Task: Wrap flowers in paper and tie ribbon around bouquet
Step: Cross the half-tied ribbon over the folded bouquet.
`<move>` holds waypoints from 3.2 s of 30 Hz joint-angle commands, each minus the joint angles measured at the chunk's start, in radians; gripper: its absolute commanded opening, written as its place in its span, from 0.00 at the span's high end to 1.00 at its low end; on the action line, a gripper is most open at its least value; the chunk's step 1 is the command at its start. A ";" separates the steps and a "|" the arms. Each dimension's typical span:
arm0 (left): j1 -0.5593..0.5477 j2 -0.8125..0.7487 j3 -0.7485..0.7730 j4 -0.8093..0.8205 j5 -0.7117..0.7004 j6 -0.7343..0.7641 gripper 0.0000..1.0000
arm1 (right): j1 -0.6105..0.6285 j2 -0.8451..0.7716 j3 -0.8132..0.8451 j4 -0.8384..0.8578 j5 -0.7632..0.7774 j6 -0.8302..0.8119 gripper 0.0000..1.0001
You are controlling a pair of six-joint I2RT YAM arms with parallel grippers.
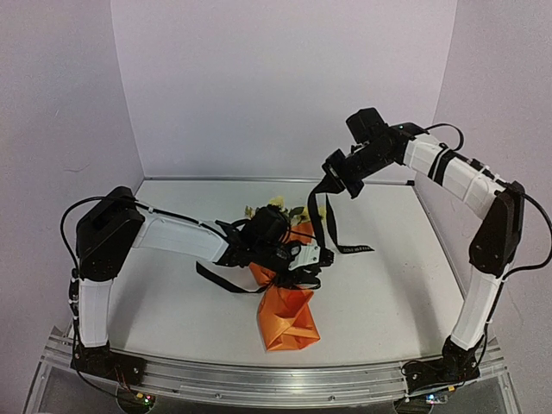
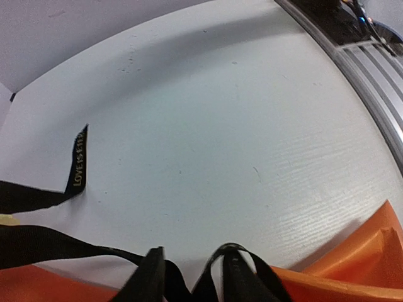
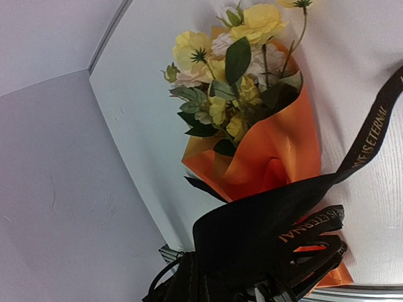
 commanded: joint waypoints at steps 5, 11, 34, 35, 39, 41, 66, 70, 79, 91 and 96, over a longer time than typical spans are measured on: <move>0.005 -0.122 -0.087 0.226 -0.078 -0.113 0.44 | 0.023 0.072 0.108 -0.021 -0.017 0.033 1.00; 0.026 -0.234 -0.207 0.337 -0.073 -0.192 0.39 | 0.032 0.091 0.134 -0.021 -0.024 0.020 1.00; 0.036 -0.200 -0.120 0.034 0.134 -0.155 0.67 | 0.060 0.036 0.066 -0.124 0.020 -0.169 1.00; 0.025 -0.185 -0.103 0.004 0.129 -0.134 0.68 | 0.060 0.032 0.059 -0.127 0.022 -0.175 1.00; 0.008 -0.131 -0.060 -0.039 0.109 -0.126 0.82 | 0.060 0.030 0.052 -0.135 0.016 -0.185 1.00; 0.008 -0.120 -0.059 -0.023 0.084 -0.145 0.85 | 0.060 0.029 0.051 -0.138 0.014 -0.188 1.00; 0.215 -0.375 -0.311 0.393 0.120 -0.444 0.45 | 0.099 0.051 0.133 -0.146 -0.186 -0.360 1.00; 0.245 -0.388 -0.347 0.445 0.131 -0.396 0.43 | 0.131 0.038 0.145 -0.138 -0.261 -0.458 1.00; 0.263 -0.292 -0.250 0.423 0.245 -0.350 0.46 | 0.166 -0.025 0.075 -0.130 -0.323 -0.555 1.00; 0.187 -0.200 -0.181 0.389 0.282 -0.321 0.46 | 0.168 -0.059 0.037 -0.127 -0.315 -0.588 1.00; 0.176 -0.187 -0.183 0.387 0.291 -0.326 0.46 | 0.168 -0.064 0.034 -0.128 -0.301 -0.591 1.00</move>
